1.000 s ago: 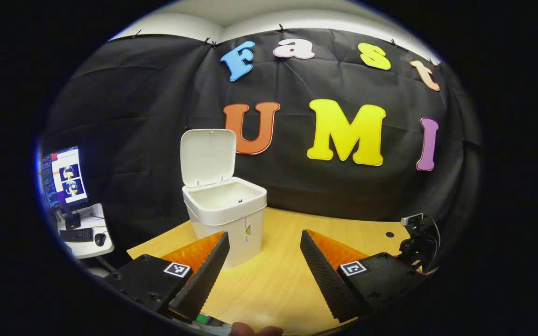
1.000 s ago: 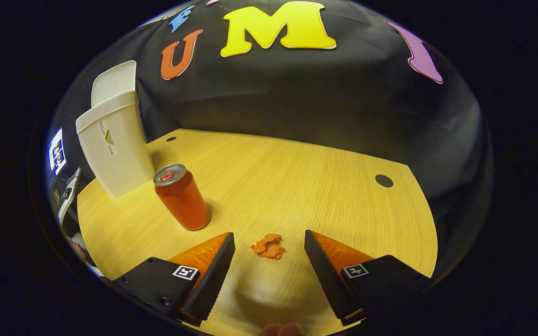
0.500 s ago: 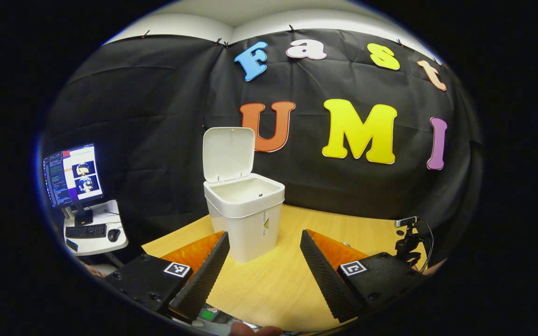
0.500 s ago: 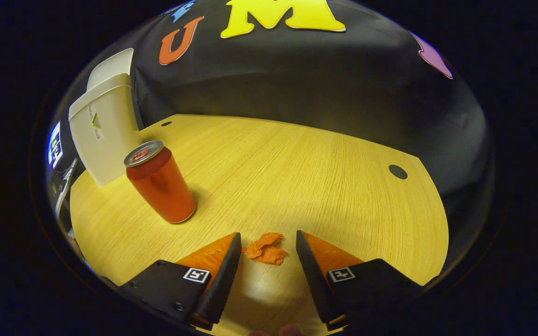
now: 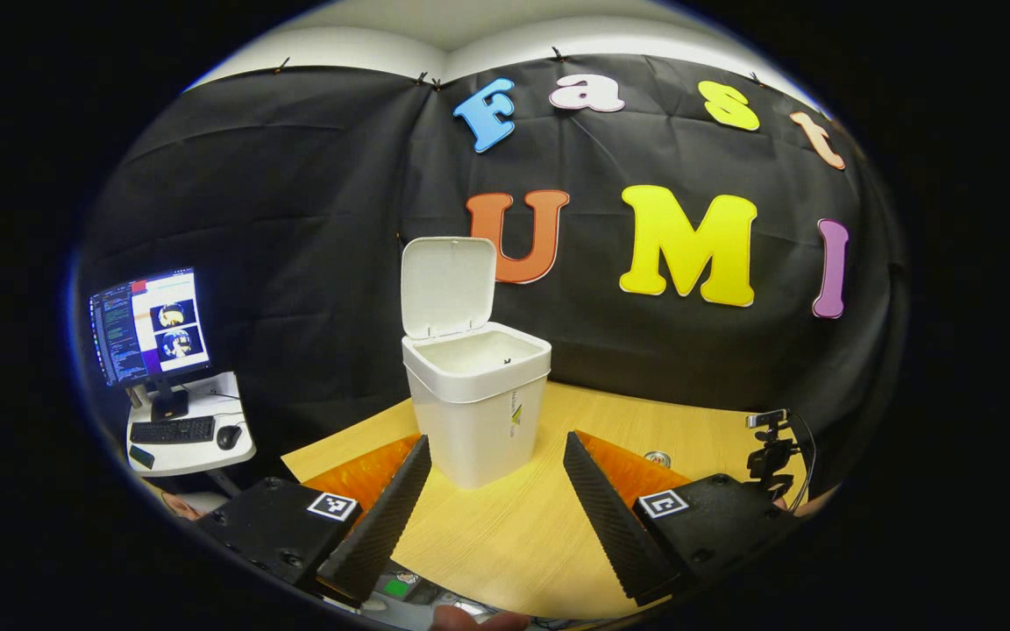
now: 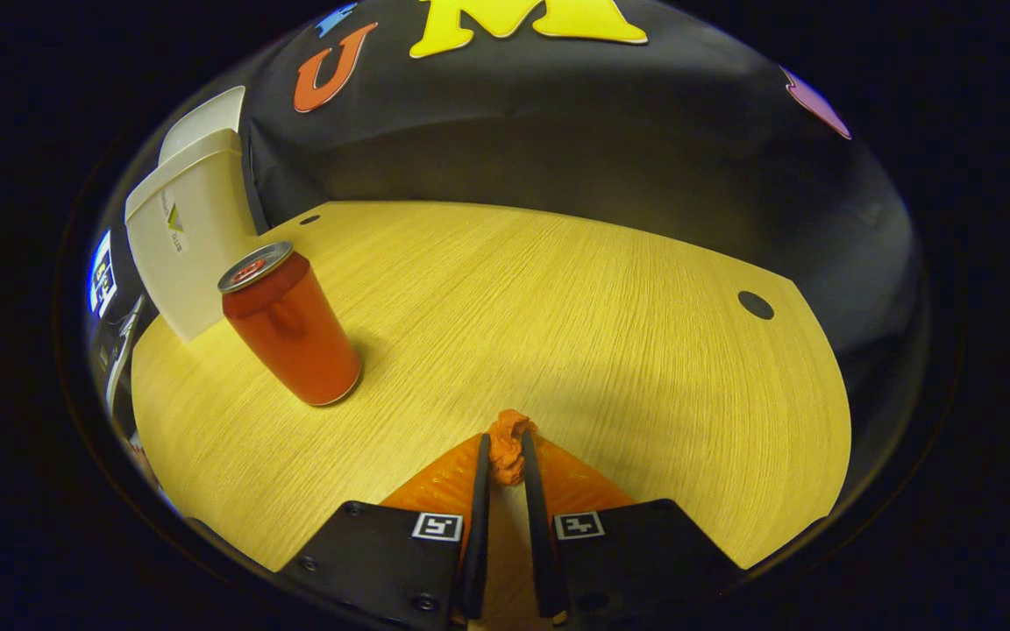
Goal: Press the lid of the desktop garbage bin to open it, pick up the crumpled paper on the desktop and throw it into the bin, then pick up the pop can on the desktop and drop it into the bin, and finally close the garbage bin lid.
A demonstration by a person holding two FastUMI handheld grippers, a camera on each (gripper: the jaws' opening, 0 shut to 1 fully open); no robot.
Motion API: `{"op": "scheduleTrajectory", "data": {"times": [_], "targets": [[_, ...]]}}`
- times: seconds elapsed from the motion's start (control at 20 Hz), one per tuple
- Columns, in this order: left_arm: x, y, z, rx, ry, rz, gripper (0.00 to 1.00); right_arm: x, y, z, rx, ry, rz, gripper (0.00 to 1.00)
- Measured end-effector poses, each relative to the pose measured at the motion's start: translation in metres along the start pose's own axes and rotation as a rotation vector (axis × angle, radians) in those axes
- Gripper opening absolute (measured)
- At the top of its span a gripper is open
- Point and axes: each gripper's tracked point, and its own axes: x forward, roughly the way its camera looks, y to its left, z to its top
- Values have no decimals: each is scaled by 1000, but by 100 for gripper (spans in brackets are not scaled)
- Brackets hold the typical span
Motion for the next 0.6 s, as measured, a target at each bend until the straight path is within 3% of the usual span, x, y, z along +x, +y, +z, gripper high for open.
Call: {"op": "scheduleTrajectory", "data": {"times": [0.05, 0.1, 0.3, 0.35, 0.6], "targets": [[0, 1, 1, 1, -3, 2, 100, 1, 0, 0, -2, 8, -7, 24], [-1, 4, 2, 2, -6, 5, 100, 0, 1, 0, -3, 21, -4, 10], [2, 6, 4, 9, -14, 1, 100, -15, 6, -1, 21, 69, 7, 10], [4, 7, 6, 19, -19, -1, 100, -20, 7, 0, 23, 69, 10, 1], [22, 5, 5, 27, -38, -43, 100, -83, 22, 63, 10, -54, 47, 0]]}}
